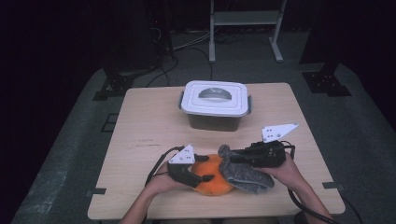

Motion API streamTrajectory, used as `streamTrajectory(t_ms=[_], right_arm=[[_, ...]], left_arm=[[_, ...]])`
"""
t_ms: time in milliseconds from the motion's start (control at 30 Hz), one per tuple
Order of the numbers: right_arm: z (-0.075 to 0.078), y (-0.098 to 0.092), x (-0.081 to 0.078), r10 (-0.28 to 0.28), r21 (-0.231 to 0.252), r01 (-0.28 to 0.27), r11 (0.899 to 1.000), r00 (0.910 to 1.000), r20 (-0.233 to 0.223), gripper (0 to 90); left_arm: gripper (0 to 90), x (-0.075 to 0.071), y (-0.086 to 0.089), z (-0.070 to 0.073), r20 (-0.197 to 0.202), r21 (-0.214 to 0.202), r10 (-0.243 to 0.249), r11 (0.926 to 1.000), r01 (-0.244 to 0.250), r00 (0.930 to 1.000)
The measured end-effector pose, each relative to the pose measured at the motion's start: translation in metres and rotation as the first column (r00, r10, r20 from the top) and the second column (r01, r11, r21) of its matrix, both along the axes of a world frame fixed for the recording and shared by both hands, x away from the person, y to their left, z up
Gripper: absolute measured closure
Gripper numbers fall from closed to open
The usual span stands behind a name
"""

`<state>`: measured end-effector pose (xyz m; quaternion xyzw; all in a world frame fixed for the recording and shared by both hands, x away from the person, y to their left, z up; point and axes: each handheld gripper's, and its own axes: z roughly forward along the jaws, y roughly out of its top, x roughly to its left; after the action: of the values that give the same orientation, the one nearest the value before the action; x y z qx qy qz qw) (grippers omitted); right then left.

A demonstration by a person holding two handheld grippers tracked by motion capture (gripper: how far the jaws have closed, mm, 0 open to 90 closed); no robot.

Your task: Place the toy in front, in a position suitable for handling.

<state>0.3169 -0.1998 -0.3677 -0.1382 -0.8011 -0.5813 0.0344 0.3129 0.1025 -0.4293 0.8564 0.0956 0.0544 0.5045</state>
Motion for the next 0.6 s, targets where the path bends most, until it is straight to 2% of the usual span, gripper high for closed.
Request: streamTrajectory(t_ms=[100,167,233,267,300,400,467,567,600], right_arm=[[-0.002,0.003,0.002,0.01,-0.002,-0.01,1.0,0.9999,-0.014,78.0],[-0.01,0.009,0.003,-0.009,-0.076,0.009,0.997,1.0,0.002,77.5],[-0.02,0.015,0.004,-0.026,-0.159,0.03,0.987,0.9993,0.026,75.3],[-0.026,0.02,0.004,-0.042,-0.231,0.054,0.971,0.9974,0.06,72.5],[-0.031,0.024,0.003,-0.045,-0.268,0.064,0.961,0.996,0.077,69.7],[-0.032,0.026,-0.002,-0.068,-0.274,0.101,0.956,0.9896,0.127,51.8],[-0.029,0.024,-0.007,-0.072,-0.261,0.119,0.958,0.9805,0.183,46.7],[-0.029,0.02,-0.014,-0.036,-0.256,0.089,0.963,0.9784,0.204,49.2],[-0.031,0.02,-0.014,-0.02,-0.264,0.072,0.962,0.9808,0.194,50.0]], left_arm=[[31.2,0.0,-0.001,0.0,0.0,-0.001,-0.002,1.0,0.002,1.0],[31.2,0.0,-0.001,0.0,0.003,0.001,-0.002,1.0,0.002,1.0],[31.2,-0.001,-0.001,0.0,0.005,-0.002,-0.005,1.0,0.005,1.0],[31.1,-0.001,-0.001,0.0,0.007,0.001,-0.009,1.0,0.009,0.9999],[31.1,-0.001,-0.001,0.0,0.009,0.006,-0.008,0.9999,0.008,0.9999],[30.9,0.0,0.0,0.0,0.012,0.01,-0.011,0.9999,0.01,0.9999],[31.0,0.0,0.0,0.0,0.011,0.01,-0.004,0.9999,0.004,0.9999],[31.3,0.0,0.0,0.001,0.015,0.015,-0.001,0.9999,0.001,0.9999],[31.7,0.0,-0.001,0.001,0.01,0.016,-0.002,0.9999,0.002,0.9999]])
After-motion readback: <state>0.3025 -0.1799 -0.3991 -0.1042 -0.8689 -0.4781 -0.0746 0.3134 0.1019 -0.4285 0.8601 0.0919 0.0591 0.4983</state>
